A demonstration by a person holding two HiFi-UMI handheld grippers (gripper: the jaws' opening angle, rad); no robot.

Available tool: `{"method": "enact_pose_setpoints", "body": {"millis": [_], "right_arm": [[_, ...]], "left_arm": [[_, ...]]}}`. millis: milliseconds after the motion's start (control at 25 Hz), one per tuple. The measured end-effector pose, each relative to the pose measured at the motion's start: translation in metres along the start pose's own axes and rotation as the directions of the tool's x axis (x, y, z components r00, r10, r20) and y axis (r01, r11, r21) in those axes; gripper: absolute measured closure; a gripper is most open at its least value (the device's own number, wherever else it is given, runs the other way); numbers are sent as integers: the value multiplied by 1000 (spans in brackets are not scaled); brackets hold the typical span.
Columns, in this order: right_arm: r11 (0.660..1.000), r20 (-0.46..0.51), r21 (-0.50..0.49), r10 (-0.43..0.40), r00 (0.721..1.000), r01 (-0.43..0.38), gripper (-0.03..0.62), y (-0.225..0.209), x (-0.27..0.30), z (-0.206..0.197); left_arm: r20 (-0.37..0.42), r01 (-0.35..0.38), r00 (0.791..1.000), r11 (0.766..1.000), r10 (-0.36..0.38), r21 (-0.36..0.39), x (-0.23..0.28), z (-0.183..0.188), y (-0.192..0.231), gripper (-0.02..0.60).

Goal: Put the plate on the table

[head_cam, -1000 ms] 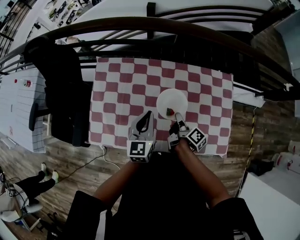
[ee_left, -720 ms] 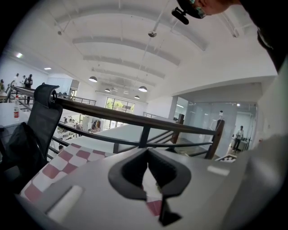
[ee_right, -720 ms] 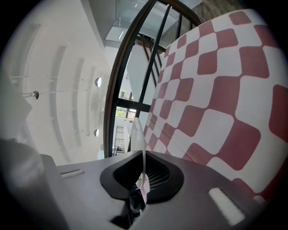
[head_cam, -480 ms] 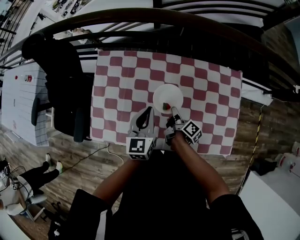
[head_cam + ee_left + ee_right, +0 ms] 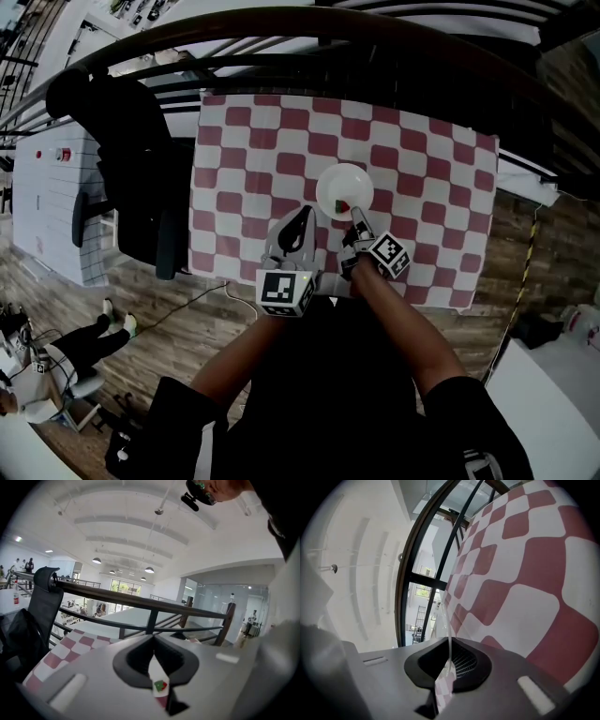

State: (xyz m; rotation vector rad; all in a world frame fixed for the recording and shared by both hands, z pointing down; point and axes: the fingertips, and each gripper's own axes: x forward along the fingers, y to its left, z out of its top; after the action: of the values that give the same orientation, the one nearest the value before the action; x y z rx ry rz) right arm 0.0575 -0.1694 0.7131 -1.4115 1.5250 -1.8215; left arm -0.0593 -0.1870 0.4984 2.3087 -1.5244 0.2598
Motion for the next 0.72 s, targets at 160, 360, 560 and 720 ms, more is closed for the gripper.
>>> {"method": "enact_pose_setpoints", "body": {"millis": [160,360,560,720], "right_arm": [[1000,-10,-1,-28,1000,28,586,-17,4,-3],[998,-4,49,-33,999,33,586,-27,9,-4],[994,-5,94,-58,998,58,586,-36,14,-7],[991,-6,110,-77,997,77,585,-40,14,-10]], "left_arm": [[2,-7,1000,1000,7,-8,-3,-2,5,574],[-11,-11,1000,997,12,80,-6,-1,-2,574],[-9,-27,1000,997,27,71,-7,-3,-4,572],[-10,-25,1000,998,25,63,-11,-3,-6,572]]}}
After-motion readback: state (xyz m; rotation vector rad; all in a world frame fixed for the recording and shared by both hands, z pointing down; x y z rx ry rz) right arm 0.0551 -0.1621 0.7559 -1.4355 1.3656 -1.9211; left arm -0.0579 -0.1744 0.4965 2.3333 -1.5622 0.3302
